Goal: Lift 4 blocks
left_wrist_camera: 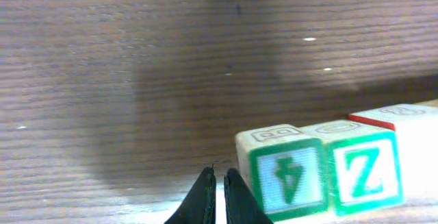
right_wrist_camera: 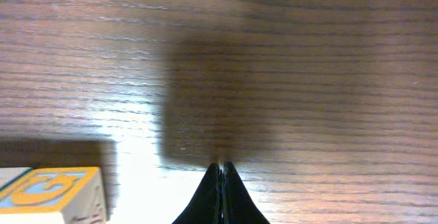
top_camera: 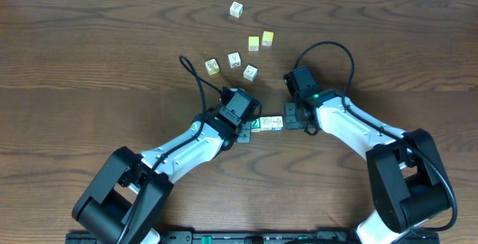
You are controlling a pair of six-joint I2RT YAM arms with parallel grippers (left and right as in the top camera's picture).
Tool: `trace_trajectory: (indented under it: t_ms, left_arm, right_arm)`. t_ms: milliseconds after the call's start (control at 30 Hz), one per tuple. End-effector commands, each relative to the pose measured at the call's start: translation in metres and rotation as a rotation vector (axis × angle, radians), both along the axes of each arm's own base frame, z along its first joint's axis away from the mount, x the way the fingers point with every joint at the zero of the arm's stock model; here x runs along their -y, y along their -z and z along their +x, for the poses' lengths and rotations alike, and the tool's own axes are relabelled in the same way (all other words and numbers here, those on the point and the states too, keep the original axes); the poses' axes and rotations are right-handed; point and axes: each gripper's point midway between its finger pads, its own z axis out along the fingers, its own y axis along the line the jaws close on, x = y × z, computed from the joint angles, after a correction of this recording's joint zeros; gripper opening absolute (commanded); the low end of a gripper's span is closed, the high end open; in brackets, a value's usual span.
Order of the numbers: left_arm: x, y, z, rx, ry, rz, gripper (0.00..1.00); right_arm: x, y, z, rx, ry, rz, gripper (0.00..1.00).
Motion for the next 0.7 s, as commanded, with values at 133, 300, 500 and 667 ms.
trace_trajectory:
  t_ms: [133, 300, 500, 667]
  left_arm:
    - [-0.042, -0.024, 0.033, 0.062, -0.106, 0.035, 0.08]
    - [-0.075, -0.063, 0.055, 0.175, -0.136, 0.036, 0.07]
    - [-0.115, -0.154, 0.064, 0.434, -0.207, 0.06, 0.08]
    - [-0.143, -0.249, 0.037, 0.694, -0.275, 0.029, 0.08]
  right_arm:
    - [0.025, -0.017, 0.015, 0.042, 0.035, -0.005, 0.01]
    - [0.041, -0.039, 0.026, 0.106, 0.065, 0.008, 0.01]
    - [0.058, -0.077, 0.036, 0.216, 0.07, 0.003, 0.02]
    - [0.067, -0.118, 0.039, 0.33, 0.058, -0.005, 0.05]
